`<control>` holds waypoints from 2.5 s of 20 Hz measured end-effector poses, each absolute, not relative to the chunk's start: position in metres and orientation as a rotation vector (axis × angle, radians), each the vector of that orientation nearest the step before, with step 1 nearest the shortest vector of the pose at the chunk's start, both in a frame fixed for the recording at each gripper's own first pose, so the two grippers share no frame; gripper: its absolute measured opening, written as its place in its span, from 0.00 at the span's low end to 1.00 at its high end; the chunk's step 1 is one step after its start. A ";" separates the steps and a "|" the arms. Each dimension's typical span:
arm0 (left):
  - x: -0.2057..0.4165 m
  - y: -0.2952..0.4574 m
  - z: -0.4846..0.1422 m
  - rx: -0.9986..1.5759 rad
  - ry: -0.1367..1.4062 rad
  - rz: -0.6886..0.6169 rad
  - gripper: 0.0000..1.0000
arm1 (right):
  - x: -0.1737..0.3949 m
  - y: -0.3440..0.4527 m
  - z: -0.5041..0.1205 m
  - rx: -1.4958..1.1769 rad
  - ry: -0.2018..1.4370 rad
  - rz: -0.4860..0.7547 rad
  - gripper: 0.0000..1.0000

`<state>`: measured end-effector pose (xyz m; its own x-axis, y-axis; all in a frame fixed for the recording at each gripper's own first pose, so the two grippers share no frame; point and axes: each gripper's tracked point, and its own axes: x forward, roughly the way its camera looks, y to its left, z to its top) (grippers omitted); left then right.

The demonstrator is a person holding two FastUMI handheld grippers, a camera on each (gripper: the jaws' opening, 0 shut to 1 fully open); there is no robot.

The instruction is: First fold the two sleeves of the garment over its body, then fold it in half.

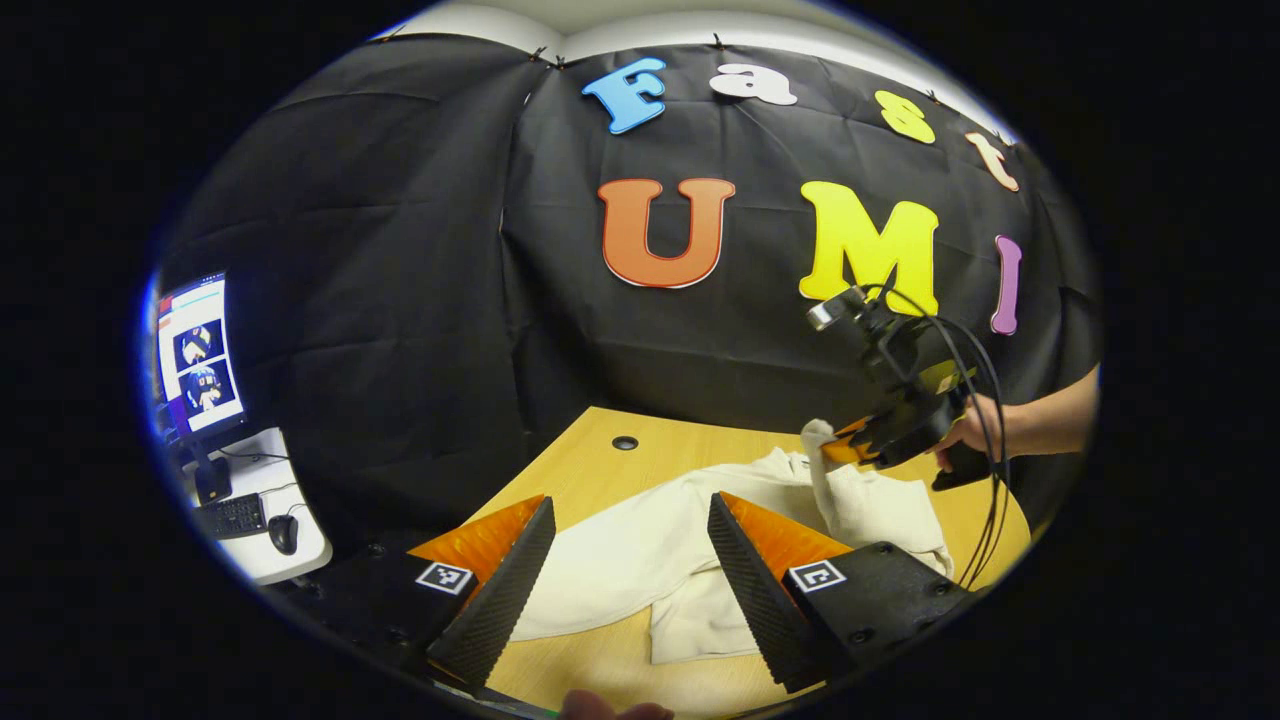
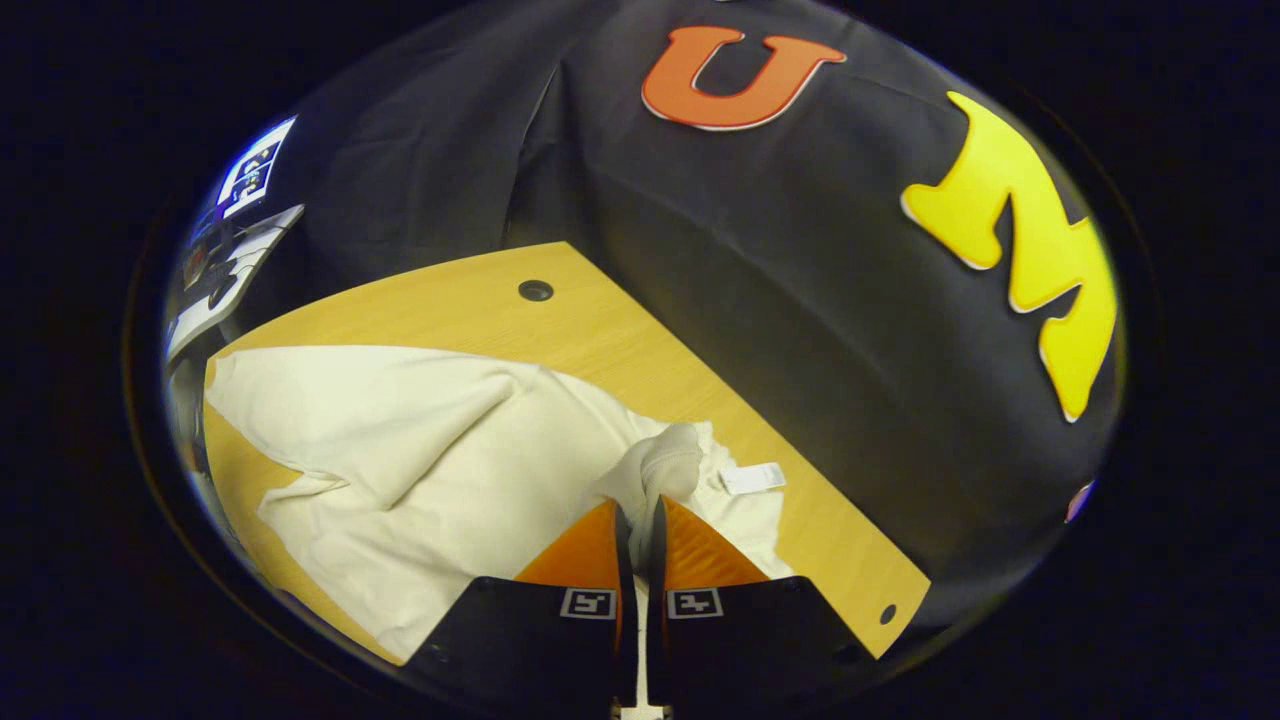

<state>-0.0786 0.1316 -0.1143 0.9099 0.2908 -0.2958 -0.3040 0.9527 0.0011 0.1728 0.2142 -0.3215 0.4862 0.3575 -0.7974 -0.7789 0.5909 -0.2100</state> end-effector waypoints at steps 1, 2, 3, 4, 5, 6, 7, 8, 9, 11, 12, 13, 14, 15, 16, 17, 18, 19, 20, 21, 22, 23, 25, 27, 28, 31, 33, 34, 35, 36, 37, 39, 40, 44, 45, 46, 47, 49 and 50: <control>-0.080 0.135 -0.117 -0.050 0.303 0.315 0.99 | 0.172 0.227 -0.341 -0.631 0.803 0.754 0.05; -0.084 0.137 -0.119 -0.055 0.309 0.327 0.99 | 0.174 0.240 -0.359 -0.652 0.821 0.753 0.07; -0.087 0.142 -0.122 -0.061 0.311 0.342 0.99 | 0.171 0.250 -0.374 -0.649 0.847 0.754 0.07; -0.088 0.144 -0.123 -0.070 0.317 0.346 0.98 | 0.172 0.260 -0.387 -0.643 0.865 0.744 0.07; -0.090 0.146 -0.126 -0.073 0.321 0.354 0.99 | 0.173 0.266 -0.399 -0.630 0.880 0.734 0.07; -0.092 0.149 -0.128 -0.073 0.322 0.363 0.99 | 0.175 0.270 -0.408 -0.606 0.892 0.725 0.07; -0.091 0.151 -0.128 -0.074 0.320 0.366 0.98 | 0.174 0.264 -0.408 -0.576 0.902 0.714 0.07; -0.092 0.151 -0.128 -0.076 0.322 0.366 0.99 | 0.172 0.261 -0.405 -0.535 0.912 0.698 0.09; -0.090 0.151 -0.130 -0.077 0.324 0.358 0.99 | 0.172 0.262 -0.401 -0.503 0.915 0.688 0.10; -0.089 0.148 -0.136 -0.074 0.335 0.339 0.99 | 0.169 0.268 -0.391 -0.426 0.915 0.678 0.13; -0.088 0.147 -0.136 -0.071 0.338 0.330 0.99 | 0.166 0.275 -0.384 -0.373 0.919 0.685 0.22; -0.086 0.146 -0.138 -0.069 0.341 0.322 0.99 | 0.163 0.284 -0.376 -0.313 0.913 0.706 0.25; -0.085 0.145 -0.137 -0.070 0.342 0.313 0.99 | 0.161 0.293 -0.367 -0.276 0.903 0.727 0.36; -0.084 0.145 -0.137 -0.070 0.341 0.305 0.99 | 0.158 0.297 -0.362 -0.272 0.889 0.737 0.48; -0.082 0.144 -0.137 -0.067 0.338 0.298 0.99 | 0.156 0.302 -0.358 -0.282 0.871 0.748 0.63; -0.081 0.143 -0.136 -0.063 0.336 0.290 0.99 | 0.155 0.303 -0.353 -0.288 0.848 0.758 0.69; -0.081 0.143 -0.135 -0.056 0.333 0.283 0.99 | 0.157 0.305 -0.346 -0.284 0.823 0.758 0.69; -0.081 0.143 -0.134 -0.048 0.331 0.277 0.99 | 0.152 0.307 -0.332 -0.267 0.800 0.762 0.69; -0.081 0.143 -0.134 -0.040 0.329 0.271 0.99 | 0.149 0.308 -0.319 -0.252 0.780 0.761 0.68; -0.081 0.144 -0.134 -0.036 0.328 0.266 0.99 | 0.145 0.305 -0.307 -0.247 0.763 0.763 0.71; -0.082 0.144 -0.135 -0.033 0.328 0.263 0.99 | 0.142 0.301 -0.298 -0.246 0.751 0.762 0.76; -0.083 0.146 -0.137 -0.031 0.329 0.259 0.99 | 0.136 0.296 -0.288 -0.240 0.741 0.764 0.75; -0.087 0.148 -0.145 -0.018 0.337 0.251 0.98 | 0.123 0.286 -0.267 -0.220 0.718 0.763 0.77; -0.090 0.152 -0.153 0.006 0.343 0.243 0.99 | 0.107 0.270 -0.243 -0.208 0.681 0.761 0.76; -0.092 0.151 -0.157 0.015 0.348 0.227 0.99 | 0.100 0.261 -0.232 -0.203 0.665 0.757 0.76; -0.096 0.154 -0.169 0.046 0.361 0.203 0.99 | 0.072 0.231 -0.207 -0.219 0.626 0.737 0.75; -0.099 0.156 -0.174 0.069 0.376 0.182 0.99 | 0.058 0.211 -0.188 -0.221 0.578 0.710 0.90; -0.100 0.158 -0.176 0.087 0.377 0.171 0.99 | 0.054 0.200 -0.179 -0.220 0.556 0.691 0.91; -0.100 0.161 -0.178 0.110 0.381 0.161 0.99 | 0.049 0.190 -0.171 -0.212 0.537 0.674 0.92; -0.101 0.163 -0.178 0.130 0.380 0.146 0.99 | 0.044 0.180 -0.166 -0.210 0.527 0.659 0.92; -0.102 0.162 -0.180 0.134 0.379 0.109 0.99 | 0.039 0.170 -0.164 -0.218 0.520 0.644 0.92; -0.106 0.170 -0.187 0.155 0.402 0.082 0.99 | 0.031 0.149 -0.169 -0.250 0.529 0.614 0.92; -0.109 0.177 -0.193 0.168 0.416 0.080 1.00 | 0.026 0.143 -0.171 -0.245 0.542 0.602 0.92; -0.123 0.212 -0.217 0.220 0.495 0.089 1.00 | 0.019 0.110 -0.179 -0.211 0.585 0.532 0.92; -0.128 0.218 -0.226 0.229 0.528 0.072 1.00 | 0.017 0.104 -0.179 -0.205 0.591 0.517 0.92; -0.136 0.223 -0.234 0.236 0.561 0.053 1.00 | 0.015 0.099 -0.180 -0.195 0.598 0.507 0.92; -0.144 0.230 -0.241 0.244 0.590 0.043 1.00 | 0.013 0.094 -0.182 -0.193 0.606 0.499 0.92; -0.159 0.243 -0.253 0.259 0.638 0.019 1.00 | 0.009 0.086 -0.186 -0.187 0.621 0.484 0.92; -0.162 0.249 -0.260 0.267 0.662 0.006 1.00 | 0.006 0.082 -0.186 -0.181 0.629 0.477 0.92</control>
